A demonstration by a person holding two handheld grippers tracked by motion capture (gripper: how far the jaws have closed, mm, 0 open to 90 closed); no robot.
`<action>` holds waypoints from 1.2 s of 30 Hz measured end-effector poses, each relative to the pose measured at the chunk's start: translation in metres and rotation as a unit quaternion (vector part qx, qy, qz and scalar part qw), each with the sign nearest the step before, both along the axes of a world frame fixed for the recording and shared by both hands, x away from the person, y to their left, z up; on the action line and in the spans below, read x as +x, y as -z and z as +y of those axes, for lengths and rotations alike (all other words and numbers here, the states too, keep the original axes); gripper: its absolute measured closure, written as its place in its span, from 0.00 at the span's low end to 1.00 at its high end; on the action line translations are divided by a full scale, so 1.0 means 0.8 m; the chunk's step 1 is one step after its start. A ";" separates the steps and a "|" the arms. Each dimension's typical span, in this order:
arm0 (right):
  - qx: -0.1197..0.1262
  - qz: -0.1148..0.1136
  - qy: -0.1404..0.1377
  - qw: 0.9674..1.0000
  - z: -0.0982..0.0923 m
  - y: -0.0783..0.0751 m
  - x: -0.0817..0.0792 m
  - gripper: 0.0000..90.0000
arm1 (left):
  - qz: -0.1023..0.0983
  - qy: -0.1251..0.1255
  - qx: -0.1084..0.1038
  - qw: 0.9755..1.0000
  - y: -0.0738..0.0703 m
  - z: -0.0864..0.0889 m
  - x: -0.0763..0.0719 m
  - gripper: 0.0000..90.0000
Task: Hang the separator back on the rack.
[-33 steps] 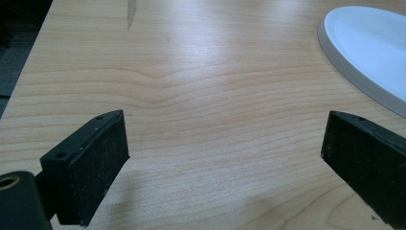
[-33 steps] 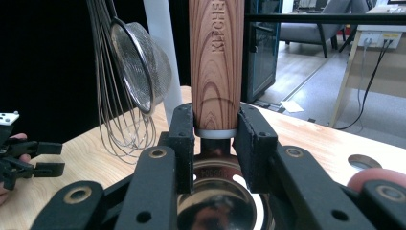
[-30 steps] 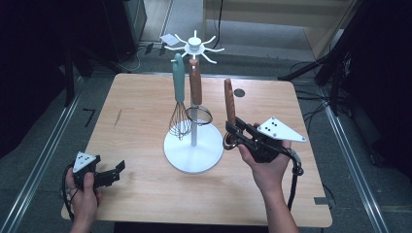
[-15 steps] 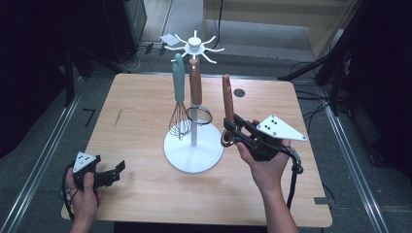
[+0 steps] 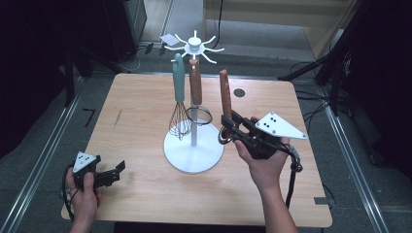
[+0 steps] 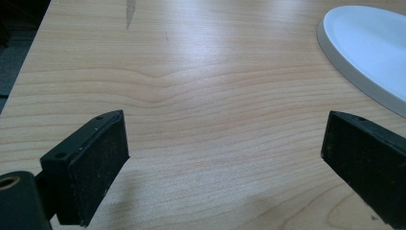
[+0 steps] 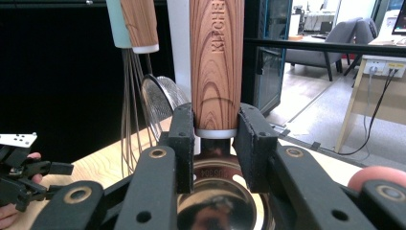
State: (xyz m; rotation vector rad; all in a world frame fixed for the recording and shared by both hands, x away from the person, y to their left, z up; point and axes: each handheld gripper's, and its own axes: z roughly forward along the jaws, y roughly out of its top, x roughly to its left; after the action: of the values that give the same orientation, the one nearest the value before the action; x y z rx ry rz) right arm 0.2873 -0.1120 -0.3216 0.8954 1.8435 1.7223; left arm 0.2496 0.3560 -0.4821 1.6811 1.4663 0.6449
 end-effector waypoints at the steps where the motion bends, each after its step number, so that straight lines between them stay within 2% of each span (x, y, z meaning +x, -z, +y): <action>1: 0.000 -0.001 -0.001 1.000 0.001 -0.001 0.000 0.80 | 0.000 0.000 0.000 1.000 0.000 0.000 0.000 0.03; 19: 0.006 -0.020 0.001 1.000 0.003 -0.018 -0.004 0.80 | 0.000 -0.001 0.001 1.000 0.000 0.000 0.000 0.03; 36: 0.015 -0.038 -0.011 0.999 0.014 -0.035 -0.008 0.80 | 0.001 0.000 0.002 1.000 0.000 0.001 0.000 0.03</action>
State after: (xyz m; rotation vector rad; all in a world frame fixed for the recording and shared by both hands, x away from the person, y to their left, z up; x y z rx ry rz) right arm 0.2812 -0.1010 -0.2934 0.8124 1.7899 1.7758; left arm 0.2497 0.3566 -0.4821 1.6855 1.4665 0.6476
